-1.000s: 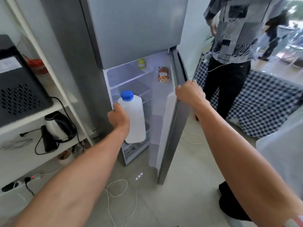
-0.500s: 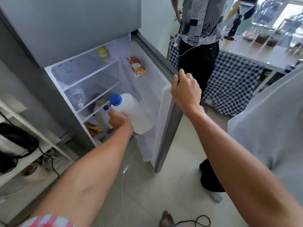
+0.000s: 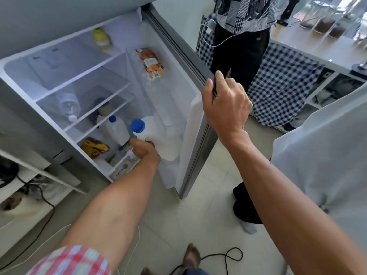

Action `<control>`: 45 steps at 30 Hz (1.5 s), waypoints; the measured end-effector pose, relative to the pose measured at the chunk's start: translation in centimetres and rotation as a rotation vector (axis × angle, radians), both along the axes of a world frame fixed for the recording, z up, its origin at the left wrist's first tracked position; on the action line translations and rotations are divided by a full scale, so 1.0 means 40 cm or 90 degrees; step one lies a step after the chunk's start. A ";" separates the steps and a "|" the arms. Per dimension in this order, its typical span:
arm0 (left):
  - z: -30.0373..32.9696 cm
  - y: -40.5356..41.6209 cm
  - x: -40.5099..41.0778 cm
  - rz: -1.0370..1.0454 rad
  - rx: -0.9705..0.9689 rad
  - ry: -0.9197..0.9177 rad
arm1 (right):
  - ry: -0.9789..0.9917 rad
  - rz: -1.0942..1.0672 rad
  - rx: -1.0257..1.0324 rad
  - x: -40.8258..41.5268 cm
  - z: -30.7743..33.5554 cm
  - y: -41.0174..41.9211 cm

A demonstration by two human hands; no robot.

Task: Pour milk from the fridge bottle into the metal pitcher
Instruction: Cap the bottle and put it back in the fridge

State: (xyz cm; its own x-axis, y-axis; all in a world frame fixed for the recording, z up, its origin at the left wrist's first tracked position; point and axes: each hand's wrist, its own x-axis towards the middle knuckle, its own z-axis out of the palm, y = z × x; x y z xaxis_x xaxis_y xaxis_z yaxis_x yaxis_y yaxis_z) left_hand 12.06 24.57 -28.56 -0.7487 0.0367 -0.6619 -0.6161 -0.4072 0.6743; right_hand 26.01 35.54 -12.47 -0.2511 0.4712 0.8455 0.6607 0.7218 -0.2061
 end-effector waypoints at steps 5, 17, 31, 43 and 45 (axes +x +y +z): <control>-0.026 0.027 0.015 -0.114 -0.068 0.039 | 0.026 0.012 0.016 -0.003 -0.007 0.012; -0.019 0.063 0.048 -0.442 -0.154 0.185 | 0.044 0.024 0.015 -0.011 -0.014 0.009; 0.162 -0.132 -0.044 -0.450 -0.299 0.514 | 0.007 -0.003 -0.081 -0.029 0.006 -0.089; 0.282 -0.298 -0.101 -0.447 -0.318 0.603 | -0.123 0.095 -0.269 -0.146 0.060 -0.337; 0.291 -0.319 -0.120 -0.435 -0.327 0.587 | -0.110 0.165 -0.272 -0.156 0.062 -0.349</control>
State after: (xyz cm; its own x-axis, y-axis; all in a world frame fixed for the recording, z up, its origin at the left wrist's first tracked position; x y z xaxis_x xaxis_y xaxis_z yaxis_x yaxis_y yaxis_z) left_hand 7.26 11.83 -16.90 -0.8695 0.4920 0.0440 0.1871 0.2456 0.9512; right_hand 19.78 21.58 -9.99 -0.5238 0.6692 0.5271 0.5229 0.7411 -0.4212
